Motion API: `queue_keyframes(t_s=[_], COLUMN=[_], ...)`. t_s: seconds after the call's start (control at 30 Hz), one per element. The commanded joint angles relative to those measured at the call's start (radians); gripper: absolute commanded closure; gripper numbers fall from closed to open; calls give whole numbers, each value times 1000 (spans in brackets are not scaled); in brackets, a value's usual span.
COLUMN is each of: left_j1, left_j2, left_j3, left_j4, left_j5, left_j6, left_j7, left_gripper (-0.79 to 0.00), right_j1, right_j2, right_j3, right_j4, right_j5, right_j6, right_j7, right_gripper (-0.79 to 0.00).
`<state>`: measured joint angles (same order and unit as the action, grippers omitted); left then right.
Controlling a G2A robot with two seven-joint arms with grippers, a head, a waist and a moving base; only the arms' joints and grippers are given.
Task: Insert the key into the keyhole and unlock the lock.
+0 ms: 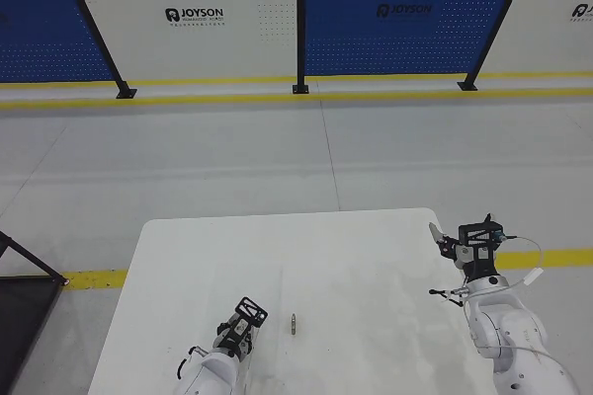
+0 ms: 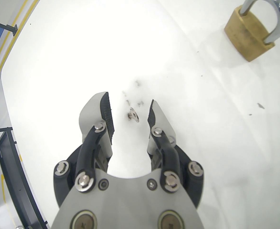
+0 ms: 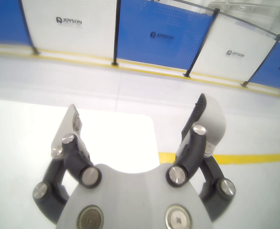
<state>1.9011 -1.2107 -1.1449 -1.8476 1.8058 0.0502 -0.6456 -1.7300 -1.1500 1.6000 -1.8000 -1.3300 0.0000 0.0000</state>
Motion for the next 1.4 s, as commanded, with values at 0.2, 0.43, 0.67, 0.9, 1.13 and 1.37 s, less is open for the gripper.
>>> queue_keyframes(t_s=[0.2, 0.43, 0.67, 0.9, 1.13, 1.37], left_j1=[-9, -12, -9, 0, 2, 13], left_j2=[-3, -4, -5, -4, -5, -4], left_j3=[2, -1, -4, -13, -18, -28], left_j4=[9, 14, 14, 1, -3, -23], left_j5=[-2, -4, -1, -1, 0, -1], left_j6=[-1, -2, -3, -7, -12, -13], left_j7=[0, 4, 9, 17, 16, 21], left_gripper=[-283, -212, -163, -151, 0, 0], right_j1=[0, 0, 0, 0, 0, 0], right_j2=[0, 0, 0, 0, 0, 0], right_j3=[0, 0, 0, 0, 0, 0], right_j4=[0, 0, 0, 0, 0, 0], right_j5=[0, 0, 0, 0, 0, 0], right_j6=[0, 0, 0, 0, 0, 0], right_j7=[0, 0, 0, 0, 0, 0], right_gripper=[-785, -785, -785, -785, -785, -785])
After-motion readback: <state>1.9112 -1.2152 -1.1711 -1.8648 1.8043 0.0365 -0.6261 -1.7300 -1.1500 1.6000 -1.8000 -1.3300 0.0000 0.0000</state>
